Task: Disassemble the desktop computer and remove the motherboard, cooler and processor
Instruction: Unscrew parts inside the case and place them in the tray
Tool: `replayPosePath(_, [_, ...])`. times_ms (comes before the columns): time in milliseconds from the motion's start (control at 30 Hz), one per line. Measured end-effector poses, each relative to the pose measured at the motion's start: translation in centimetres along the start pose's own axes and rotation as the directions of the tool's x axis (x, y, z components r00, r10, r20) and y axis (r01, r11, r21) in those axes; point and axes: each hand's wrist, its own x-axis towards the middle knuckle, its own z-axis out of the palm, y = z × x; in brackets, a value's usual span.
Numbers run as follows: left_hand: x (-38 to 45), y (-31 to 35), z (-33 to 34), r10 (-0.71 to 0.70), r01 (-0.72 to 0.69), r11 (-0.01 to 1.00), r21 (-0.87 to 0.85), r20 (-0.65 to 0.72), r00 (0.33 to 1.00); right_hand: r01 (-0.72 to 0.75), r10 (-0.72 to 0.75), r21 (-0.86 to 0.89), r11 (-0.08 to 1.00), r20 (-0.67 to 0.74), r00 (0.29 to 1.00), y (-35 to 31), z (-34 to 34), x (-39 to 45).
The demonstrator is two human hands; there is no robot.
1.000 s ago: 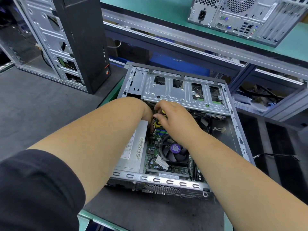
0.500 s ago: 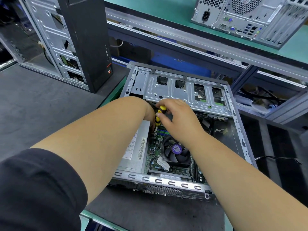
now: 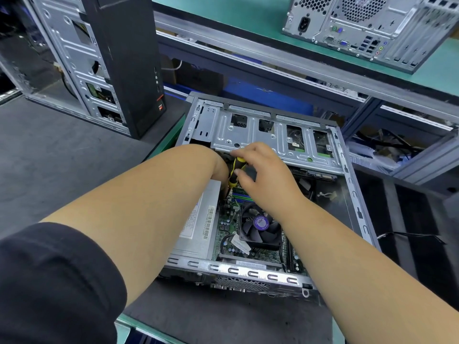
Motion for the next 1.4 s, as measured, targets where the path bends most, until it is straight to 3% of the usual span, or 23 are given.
replayPosePath(167, [-0.7,-0.4,-0.3,0.004,-0.008,0.996,-0.086,-0.046,0.999,0.004,-0.004,0.005,1.000,-0.017,1.000,0.1,-0.1,0.1])
replayPosePath(467, [-1.2,0.3,-0.4,0.010,-0.009,0.999,-0.032,0.005,1.000,0.019,-0.018,-0.016,1.000,0.061,0.998,0.0,-0.1,-0.1])
replayPosePath(633, [-1.5,0.0,-0.3,0.002,-0.001,1.000,0.002,-0.101,0.995,0.041,-0.041,0.004,0.999,0.053,0.998,-0.2,0.1,0.0])
replayPosePath(767, [-1.2,0.5,-0.3,0.030,-0.029,0.999,0.017,-0.027,0.999,0.014,-0.013,-0.035,0.999,0.021,1.000,-0.1,0.1,0.0])
replayPosePath(933, [-0.8,0.7,-0.2,0.019,-0.018,0.990,-0.143,0.003,1.000,-0.018,0.018,-0.008,1.000,0.057,0.998,0.1,-0.1,0.1])
replayPosePath(1167, [-0.6,-0.1,-0.3,-0.011,0.007,0.996,-0.089,-0.043,0.999,0.026,-0.024,-0.054,0.998,0.048,0.999,0.0,0.0,0.2])
replayPosePath(1400, [-0.3,0.5,0.0,0.030,-0.029,0.998,-0.063,0.005,1.000,0.003,0.001,-0.038,0.999,0.087,0.996,-0.2,-0.2,0.0])
